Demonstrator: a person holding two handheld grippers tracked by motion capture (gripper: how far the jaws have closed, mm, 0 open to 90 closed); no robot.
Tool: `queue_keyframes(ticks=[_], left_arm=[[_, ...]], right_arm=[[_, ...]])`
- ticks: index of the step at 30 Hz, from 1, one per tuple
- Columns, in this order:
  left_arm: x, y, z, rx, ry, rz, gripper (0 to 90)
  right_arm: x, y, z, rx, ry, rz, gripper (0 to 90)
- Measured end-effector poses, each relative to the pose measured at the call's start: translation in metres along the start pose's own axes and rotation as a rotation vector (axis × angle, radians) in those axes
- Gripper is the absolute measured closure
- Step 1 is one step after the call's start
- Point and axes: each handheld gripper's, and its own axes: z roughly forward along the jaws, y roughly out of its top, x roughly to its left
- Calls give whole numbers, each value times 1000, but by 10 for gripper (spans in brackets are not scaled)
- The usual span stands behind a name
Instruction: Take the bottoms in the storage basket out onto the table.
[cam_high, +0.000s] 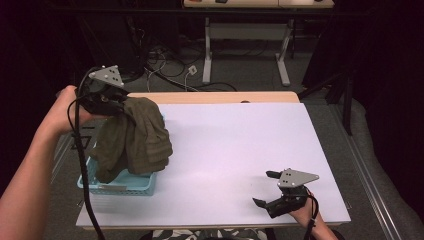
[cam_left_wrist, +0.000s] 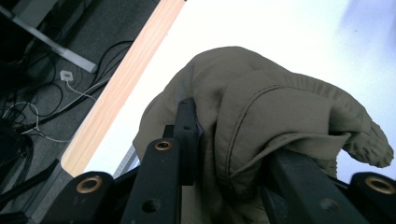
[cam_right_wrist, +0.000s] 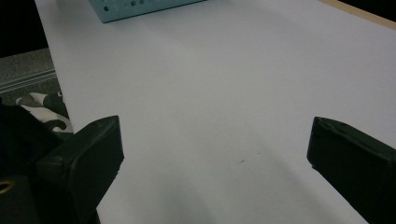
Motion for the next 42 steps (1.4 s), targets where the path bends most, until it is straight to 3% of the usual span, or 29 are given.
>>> queue_keyframes(ticks=[17, 20, 42], left_arm=[[-16, 22, 16, 21, -50, 75, 744], [-17, 27, 22, 47, -71, 91, 744], [-25, 57, 49, 105, -138, 138, 743]], right_arm=[[0, 0, 0, 4, 0, 1, 34], [0, 0, 1, 3, 1, 0, 34], [0, -1, 0, 6, 1, 4, 32]])
